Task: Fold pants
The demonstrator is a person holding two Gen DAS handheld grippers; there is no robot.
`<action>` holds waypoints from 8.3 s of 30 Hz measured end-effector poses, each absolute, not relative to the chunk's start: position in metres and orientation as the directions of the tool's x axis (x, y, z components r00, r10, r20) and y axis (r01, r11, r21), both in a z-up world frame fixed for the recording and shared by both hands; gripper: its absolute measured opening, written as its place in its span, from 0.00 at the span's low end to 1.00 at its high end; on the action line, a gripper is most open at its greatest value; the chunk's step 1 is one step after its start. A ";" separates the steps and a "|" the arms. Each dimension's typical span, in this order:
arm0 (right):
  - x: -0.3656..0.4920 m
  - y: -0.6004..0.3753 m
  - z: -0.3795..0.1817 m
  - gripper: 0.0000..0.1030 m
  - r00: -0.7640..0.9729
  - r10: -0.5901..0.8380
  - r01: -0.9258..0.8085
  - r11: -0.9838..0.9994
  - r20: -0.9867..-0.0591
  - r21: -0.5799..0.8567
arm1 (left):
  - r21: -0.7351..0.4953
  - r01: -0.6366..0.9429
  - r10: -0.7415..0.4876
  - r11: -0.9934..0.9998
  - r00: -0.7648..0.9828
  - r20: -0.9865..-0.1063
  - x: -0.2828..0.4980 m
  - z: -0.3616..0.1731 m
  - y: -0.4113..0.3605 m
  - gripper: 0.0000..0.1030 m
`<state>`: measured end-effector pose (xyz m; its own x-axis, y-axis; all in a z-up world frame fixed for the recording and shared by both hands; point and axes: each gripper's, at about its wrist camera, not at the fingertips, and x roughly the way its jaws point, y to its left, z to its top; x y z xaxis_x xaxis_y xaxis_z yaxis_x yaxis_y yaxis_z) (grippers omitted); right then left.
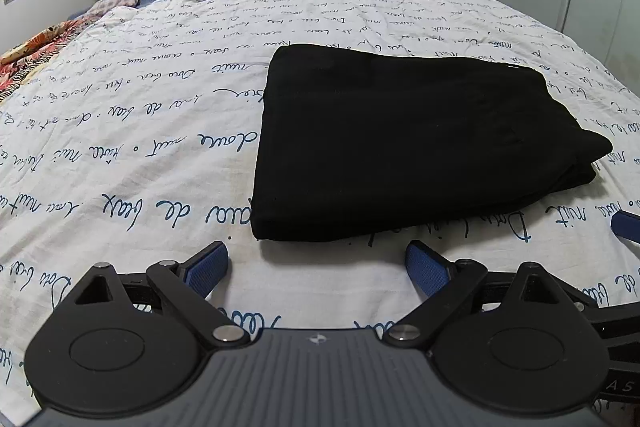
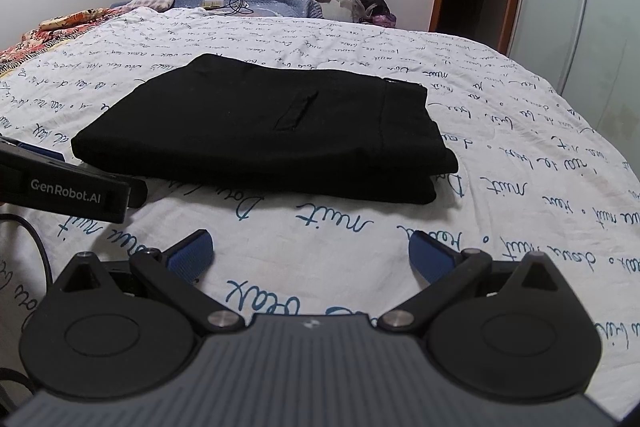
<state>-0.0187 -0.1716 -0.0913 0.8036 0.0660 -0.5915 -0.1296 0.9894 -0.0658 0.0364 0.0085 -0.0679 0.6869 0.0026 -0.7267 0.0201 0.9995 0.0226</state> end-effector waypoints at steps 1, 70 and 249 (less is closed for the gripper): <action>-0.018 -0.172 -0.091 1.00 0.803 0.066 -0.129 0.990 -0.592 -0.064 | 0.025 0.021 0.004 0.999 0.687 -0.727 0.036 -0.068 0.008 0.94; 0.044 -0.262 -0.083 0.41 0.816 0.194 -0.007 0.945 -0.545 0.326 | -0.004 -0.070 0.049 0.998 0.732 -0.679 0.053 -0.041 0.072 0.95; 0.274 -0.039 -0.044 0.25 0.638 0.376 -0.493 0.870 -0.672 0.019 | -0.034 -0.035 0.000 0.999 0.692 -0.722 0.090 -0.054 0.055 1.00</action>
